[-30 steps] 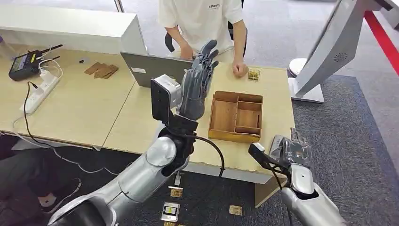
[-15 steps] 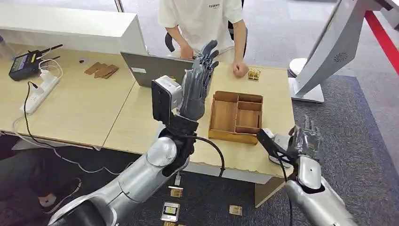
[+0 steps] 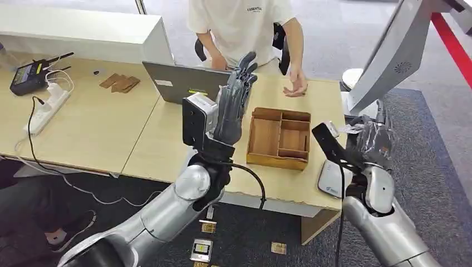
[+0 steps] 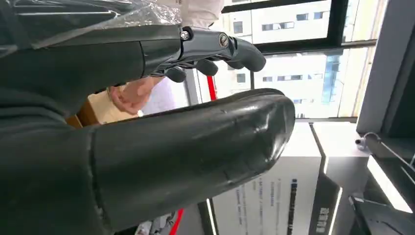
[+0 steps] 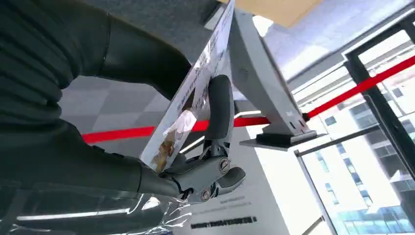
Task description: Pass the card to the sensor for recognition and then transmit it.
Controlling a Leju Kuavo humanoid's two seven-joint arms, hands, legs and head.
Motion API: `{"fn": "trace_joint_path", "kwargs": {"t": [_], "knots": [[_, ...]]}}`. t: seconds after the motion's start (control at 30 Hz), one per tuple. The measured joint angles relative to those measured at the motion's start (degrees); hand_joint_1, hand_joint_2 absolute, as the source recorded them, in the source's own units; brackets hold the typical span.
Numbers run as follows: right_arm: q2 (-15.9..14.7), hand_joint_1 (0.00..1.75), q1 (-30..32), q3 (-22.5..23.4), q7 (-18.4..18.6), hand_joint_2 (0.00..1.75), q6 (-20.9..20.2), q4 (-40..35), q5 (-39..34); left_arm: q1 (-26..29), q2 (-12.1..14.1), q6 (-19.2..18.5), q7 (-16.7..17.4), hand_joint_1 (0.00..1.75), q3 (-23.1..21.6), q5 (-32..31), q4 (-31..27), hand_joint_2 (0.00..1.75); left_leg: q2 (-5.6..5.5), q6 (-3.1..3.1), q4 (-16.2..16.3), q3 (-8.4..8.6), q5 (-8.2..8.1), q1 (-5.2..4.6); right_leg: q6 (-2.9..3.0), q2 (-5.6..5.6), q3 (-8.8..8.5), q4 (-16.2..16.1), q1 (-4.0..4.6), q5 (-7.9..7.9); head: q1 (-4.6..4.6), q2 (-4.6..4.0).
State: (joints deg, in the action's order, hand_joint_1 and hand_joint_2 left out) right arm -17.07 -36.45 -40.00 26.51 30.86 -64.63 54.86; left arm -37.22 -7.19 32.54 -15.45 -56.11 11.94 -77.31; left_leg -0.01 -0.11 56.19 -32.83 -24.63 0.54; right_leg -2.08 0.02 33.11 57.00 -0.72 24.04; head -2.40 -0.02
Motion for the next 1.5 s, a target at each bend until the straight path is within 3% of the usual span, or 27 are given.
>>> {"fn": "trace_joint_path", "kwargs": {"t": [0.17, 0.3, 0.47, 1.03, 1.07, 1.1, 1.5], "knots": [[1.2, 1.75, -0.1, 0.5, -1.1, 1.75, -0.8, -3.0, -2.9, 0.0, 0.0, -0.5, -0.2, 0.00, -0.1, 0.1, 0.0, 0.00, -0.02, 0.00, 0.0, 0.00, 0.01, 0.00, 0.00, -0.01, -0.01, 0.0, 0.00, 0.00, 0.00, 0.00], [1.3, 1.75, -1.8, 0.3, -0.6, 1.75, -6.4, -4.5, -3.1, 0.0, -0.6, -1.9, -0.8, 0.00, -0.3, 0.5, 0.0, 0.00, 0.00, 0.00, 0.0, -0.01, 0.01, 0.00, 0.00, 0.00, 0.00, 0.0, -0.03, -0.01, 0.00, 0.00], [2.1, 1.75, -8.2, -0.8, -0.7, 1.75, -13.4, -2.2, -1.1, -0.5, -2.3, -4.2, -3.6, 0.00, -0.7, 2.8, 1.2, 0.00, -0.01, 0.00, 0.0, -0.02, 0.02, -0.02, -0.01, 0.00, 0.00, 0.0, -0.03, -0.02, 0.00, 0.00], [5.1, 1.75, -17.9, -5.6, 0.2, 1.75, -18.3, 10.4, 2.9, -1.9, -5.1, -5.8, -6.4, 0.00, -1.7, 5.6, 5.1, 0.00, -0.04, 0.00, 0.0, -0.09, 0.02, -0.01, -0.01, -0.02, 0.05, 0.0, -0.02, -0.01, 0.00, 0.00], [5.3, 1.57, -18.1, -6.0, 0.2, 1.75, -18.4, 11.1, 2.9, -1.9, -5.2, -5.8, -6.4, 0.00, -1.7, 5.6, 5.3, 0.00, -0.06, 0.00, 0.0, -0.09, 0.02, -0.01, -0.01, -0.03, 0.05, 0.0, -0.02, -0.01, 0.00, 0.00], [5.5, 0.00, -18.4, -6.2, 0.2, 1.75, -18.4, 11.8, 2.9, -1.9, -5.2, -5.8, -6.4, 0.00, -1.7, 5.6, 5.5, 0.00, -0.09, 0.00, 0.0, -0.11, 0.02, -0.01, -0.01, -0.07, 0.06, 0.0, -0.02, 0.00, 0.00, 0.00], [7.5, 0.00, -19.8, -9.2, 0.5, 1.75, -16.6, 18.9, 3.1, -1.9, -5.2, -5.0, -6.2, 0.00, -1.9, 5.4, 6.4, 0.00, -0.11, 0.01, 0.0, -0.12, 0.02, -0.01, -0.01, -0.11, 0.07, 0.0, -0.02, 0.01, 0.00, 0.00]]}}
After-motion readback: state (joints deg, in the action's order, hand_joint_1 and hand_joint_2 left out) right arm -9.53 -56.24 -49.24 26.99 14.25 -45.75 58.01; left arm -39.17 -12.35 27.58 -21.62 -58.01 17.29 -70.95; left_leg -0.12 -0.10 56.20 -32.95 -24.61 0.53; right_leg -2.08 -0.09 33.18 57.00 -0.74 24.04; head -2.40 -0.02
